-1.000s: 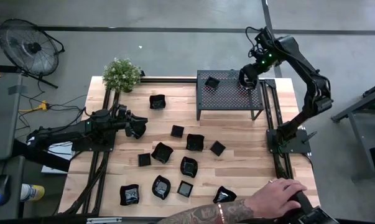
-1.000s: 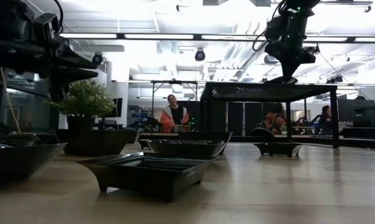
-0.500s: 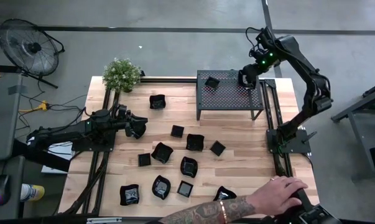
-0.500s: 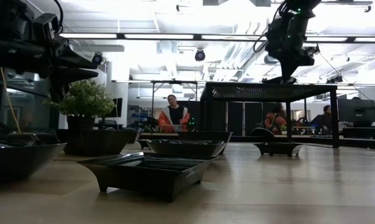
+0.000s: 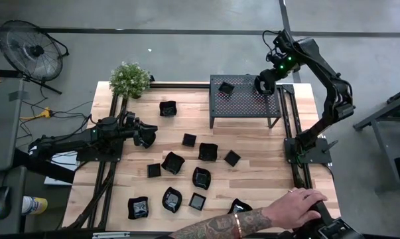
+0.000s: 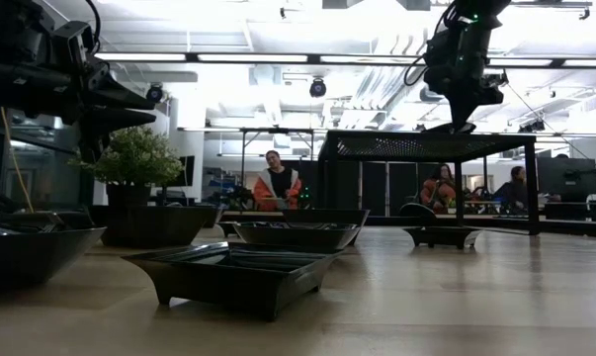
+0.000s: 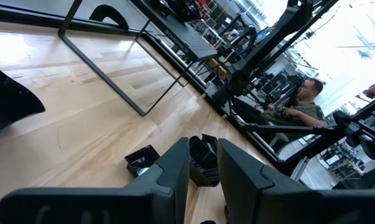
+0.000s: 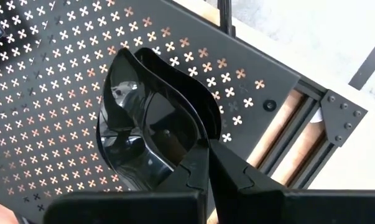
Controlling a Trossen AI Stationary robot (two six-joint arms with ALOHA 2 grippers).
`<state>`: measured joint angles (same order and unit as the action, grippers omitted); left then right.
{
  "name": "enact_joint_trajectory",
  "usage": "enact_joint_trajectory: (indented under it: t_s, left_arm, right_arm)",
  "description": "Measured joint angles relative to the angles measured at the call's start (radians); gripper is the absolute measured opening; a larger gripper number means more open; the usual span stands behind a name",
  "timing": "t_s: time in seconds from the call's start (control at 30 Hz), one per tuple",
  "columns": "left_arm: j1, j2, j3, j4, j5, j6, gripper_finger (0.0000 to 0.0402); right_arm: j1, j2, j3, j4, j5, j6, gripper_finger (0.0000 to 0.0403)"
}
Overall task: Pick & Place Mini shaped plates
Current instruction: Stack the black leaf-shaped plate on top of the black leaf-shaped plate on the shelf
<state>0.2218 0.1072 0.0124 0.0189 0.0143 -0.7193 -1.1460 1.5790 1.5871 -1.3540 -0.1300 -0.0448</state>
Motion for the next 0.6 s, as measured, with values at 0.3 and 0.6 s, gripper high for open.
enact_joint_trajectory:
  t_s: [0.3,0.6]
  left_arm:
    - [0.0,0.0,0.0,0.0,0.0,0.0,0.0081]
    - [0.0,0.0,0.0,0.0,0.0,0.0,0.0081]
  right_arm:
    - [0.001,0.023,0.0,0.018,-0.013,-0.013,0.0]
    - [0.001,0.023,0.0,0.007,-0.039,-0.015,0.0]
